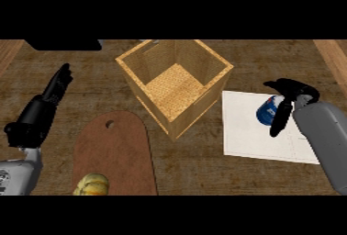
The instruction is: Pick the can from the placemat and place it in the basket
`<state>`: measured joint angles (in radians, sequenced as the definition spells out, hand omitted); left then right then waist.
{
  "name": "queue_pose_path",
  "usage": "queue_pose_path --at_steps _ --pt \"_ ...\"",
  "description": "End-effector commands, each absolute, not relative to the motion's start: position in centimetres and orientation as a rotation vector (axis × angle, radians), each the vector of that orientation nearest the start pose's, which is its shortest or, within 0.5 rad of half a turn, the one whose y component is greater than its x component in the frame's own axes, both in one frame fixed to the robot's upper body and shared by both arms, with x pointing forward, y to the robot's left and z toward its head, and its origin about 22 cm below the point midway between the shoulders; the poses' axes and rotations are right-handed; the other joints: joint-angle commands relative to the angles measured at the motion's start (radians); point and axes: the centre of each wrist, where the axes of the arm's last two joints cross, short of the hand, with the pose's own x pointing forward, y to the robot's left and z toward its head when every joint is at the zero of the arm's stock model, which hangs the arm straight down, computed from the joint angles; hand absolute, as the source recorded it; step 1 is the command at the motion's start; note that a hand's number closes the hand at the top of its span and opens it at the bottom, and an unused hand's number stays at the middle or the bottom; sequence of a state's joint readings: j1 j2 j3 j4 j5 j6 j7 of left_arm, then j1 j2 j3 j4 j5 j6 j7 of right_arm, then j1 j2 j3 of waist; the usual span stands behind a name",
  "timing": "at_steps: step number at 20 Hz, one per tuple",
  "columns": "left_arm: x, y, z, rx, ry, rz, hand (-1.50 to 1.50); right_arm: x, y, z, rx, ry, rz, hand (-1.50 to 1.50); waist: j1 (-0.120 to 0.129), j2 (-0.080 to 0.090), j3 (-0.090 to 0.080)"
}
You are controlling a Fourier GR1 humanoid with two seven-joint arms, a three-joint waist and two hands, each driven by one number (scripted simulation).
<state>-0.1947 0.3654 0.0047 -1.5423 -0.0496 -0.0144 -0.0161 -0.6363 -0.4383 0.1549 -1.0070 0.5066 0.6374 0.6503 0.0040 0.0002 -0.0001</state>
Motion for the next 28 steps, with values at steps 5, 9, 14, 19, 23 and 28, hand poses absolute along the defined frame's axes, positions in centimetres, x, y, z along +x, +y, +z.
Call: queue_pose_path --at_steps 5,9,14,19,23,28 --pt "27.6 28.7 7.2 0.301 -1.739 -0.373 0.00 39.0 -28.3 6.0 -0.628 -0.541 1.085 -1.50 0.008 0.002 0.000" --pt "28.5 28.3 7.2 0.290 -1.729 -0.373 0.00 38.5 -28.8 5.2 -0.593 -0.518 1.088 -1.50 0.003 0.001 0.000" --pt "29.1 30.9 8.3 0.298 -1.735 -0.374 0.00 37.2 -28.6 2.9 -0.576 -0.584 1.064 1.50 0.001 0.001 0.000" --pt "29.6 30.2 7.9 0.290 -1.724 -0.374 0.00 39.0 -29.6 3.7 -0.623 -0.591 1.132 1.50 0.009 0.004 0.000" --pt "29.2 30.2 6.0 0.295 -1.718 -0.389 0.00 38.6 -27.4 3.3 -0.684 -0.640 1.170 1.50 0.004 0.003 0.000" --pt "27.6 30.3 6.2 0.344 -1.683 -0.340 0.00 33.4 -26.3 0.2 -0.912 -0.576 0.917 1.50 -0.057 -0.023 -0.003"
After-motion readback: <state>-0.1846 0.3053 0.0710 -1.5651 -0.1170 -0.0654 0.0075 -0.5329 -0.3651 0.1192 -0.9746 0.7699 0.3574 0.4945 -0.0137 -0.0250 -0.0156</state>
